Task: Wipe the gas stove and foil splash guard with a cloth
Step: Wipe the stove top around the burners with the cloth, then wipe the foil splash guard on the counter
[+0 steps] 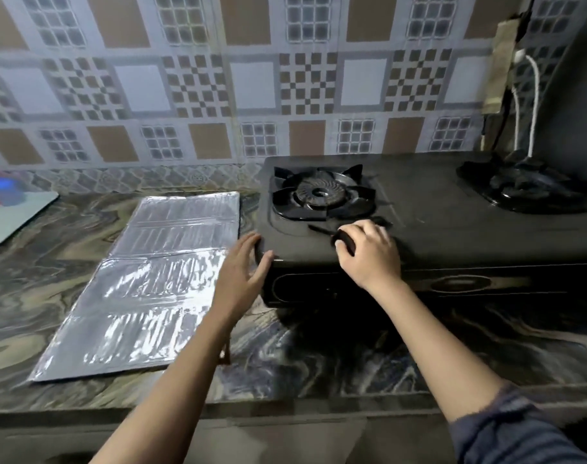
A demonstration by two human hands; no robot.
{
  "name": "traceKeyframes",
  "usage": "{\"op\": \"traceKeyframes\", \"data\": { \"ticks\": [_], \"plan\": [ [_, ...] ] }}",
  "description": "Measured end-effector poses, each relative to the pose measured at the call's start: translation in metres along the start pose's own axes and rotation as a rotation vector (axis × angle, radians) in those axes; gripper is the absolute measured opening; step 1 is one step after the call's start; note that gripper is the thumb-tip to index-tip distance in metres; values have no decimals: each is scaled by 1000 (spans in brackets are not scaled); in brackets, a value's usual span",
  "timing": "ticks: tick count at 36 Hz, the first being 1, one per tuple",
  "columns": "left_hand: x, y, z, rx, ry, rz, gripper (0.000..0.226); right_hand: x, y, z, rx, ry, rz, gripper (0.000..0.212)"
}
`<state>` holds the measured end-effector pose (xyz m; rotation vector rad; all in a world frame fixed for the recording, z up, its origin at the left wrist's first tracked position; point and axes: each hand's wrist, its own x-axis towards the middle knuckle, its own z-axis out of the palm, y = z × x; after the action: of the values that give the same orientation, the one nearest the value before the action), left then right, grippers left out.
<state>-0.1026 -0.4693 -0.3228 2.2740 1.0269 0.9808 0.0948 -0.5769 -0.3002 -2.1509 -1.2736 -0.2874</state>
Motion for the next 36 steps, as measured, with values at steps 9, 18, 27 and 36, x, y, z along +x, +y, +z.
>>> {"op": "traceKeyframes", "data": {
  "ticks": [9,18,27,36],
  "plan": [
    [13,-36,-16,-104,-164,148,51,18,-74,38,40,-190,-35,32],
    [18,-49,-23,-107,-185,175,47,26,-98,49,94,-249,-82,31],
    [20,-94,-47,28,-92,57,46,40,-130,69,113,-284,-123,31],
    [49,-172,-97,179,-61,-145,46,84,-187,104,104,-373,-185,33]
  ]
}}
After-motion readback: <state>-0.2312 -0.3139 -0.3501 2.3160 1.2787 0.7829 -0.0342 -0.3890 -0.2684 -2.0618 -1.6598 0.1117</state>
